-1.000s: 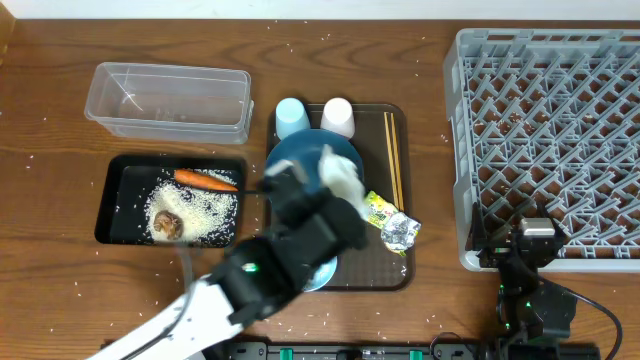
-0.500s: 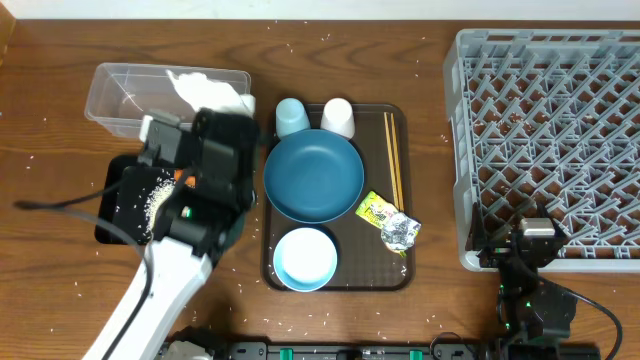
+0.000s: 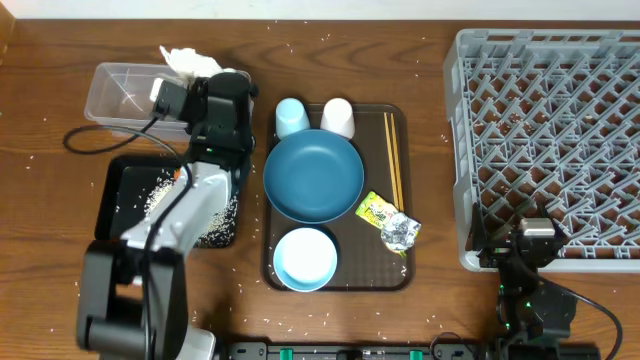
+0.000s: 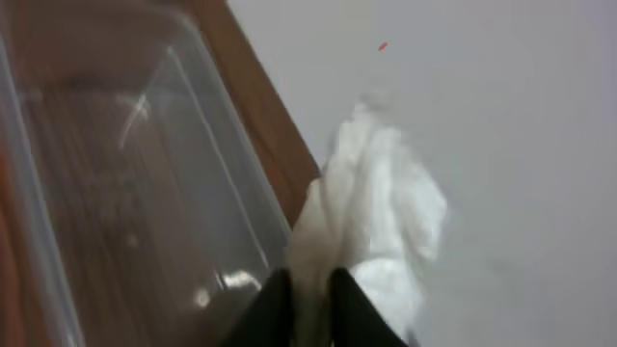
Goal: Sort waste into correct bins and load items into the dishwasher rack
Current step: 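Carry the tissue left and drop it into the clear container, then move the left gripper to the yellow snack wrapper and grasp it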
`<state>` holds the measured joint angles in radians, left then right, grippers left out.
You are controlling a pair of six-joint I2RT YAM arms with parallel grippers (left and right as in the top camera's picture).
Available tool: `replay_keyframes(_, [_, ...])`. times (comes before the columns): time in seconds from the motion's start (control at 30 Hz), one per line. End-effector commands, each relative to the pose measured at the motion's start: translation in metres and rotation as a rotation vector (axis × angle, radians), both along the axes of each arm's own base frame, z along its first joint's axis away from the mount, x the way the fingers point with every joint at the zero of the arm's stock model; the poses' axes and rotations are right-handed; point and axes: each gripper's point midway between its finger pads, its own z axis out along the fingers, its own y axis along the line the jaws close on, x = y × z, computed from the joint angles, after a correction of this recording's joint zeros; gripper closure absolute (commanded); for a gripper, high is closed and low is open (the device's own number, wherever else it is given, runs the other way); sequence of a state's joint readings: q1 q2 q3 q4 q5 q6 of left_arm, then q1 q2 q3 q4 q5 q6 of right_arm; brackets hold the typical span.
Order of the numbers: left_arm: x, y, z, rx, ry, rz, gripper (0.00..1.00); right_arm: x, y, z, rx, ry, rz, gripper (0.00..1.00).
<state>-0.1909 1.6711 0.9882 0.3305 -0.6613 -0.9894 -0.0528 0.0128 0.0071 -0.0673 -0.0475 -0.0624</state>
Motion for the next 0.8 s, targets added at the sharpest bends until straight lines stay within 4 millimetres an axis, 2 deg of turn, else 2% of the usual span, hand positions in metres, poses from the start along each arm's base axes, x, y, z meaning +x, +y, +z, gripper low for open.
replay_keyframes(0.0, [0.000,0.015,-0.005,0.191,0.123,-0.026,0.76,0.000,0.001,-0.001,0.001,0.004,0.004,0.01])
replay_keyframes(0.1, [-0.001,0.028,-0.008,0.191,0.135,-0.001,0.66,0.000,0.001,-0.001,0.001,0.004,0.004,0.01])
replay_keyframes(0.17, [-0.002,0.034,-0.008,0.190,0.137,0.011,0.57,0.000,0.001,-0.001,0.001,0.004,0.004,0.01])
replay_keyframes(0.27, [-0.003,0.037,-0.007,0.202,0.147,0.013,0.23,0.000,0.001,-0.001,0.001,0.004,0.004,0.01])
replay_keyframes(0.37, [0.000,0.023,0.002,0.268,0.176,-0.079,0.02,0.000,0.001,-0.001,0.001,0.004,0.004,0.01])
replay_keyframes(0.47, [0.000,-0.017,0.020,0.290,0.161,-0.249,0.02,0.000,0.001,-0.001,0.001,0.004,0.004,0.01])
replay_keyframes(0.57, [-0.014,-0.076,0.044,0.267,0.118,-0.438,0.02,0.000,0.001,-0.001,0.001,0.004,0.004,0.01])
replay_keyframes(0.7, [-0.054,-0.153,0.068,0.252,0.096,-0.679,0.02,0.000,0.001,-0.001,0.001,0.004,0.004,0.01])
replay_keyframes(0.77, [-0.084,-0.205,0.066,0.206,0.112,-0.903,0.02,0.000,0.001,-0.001,0.001,0.004,0.004,0.01])
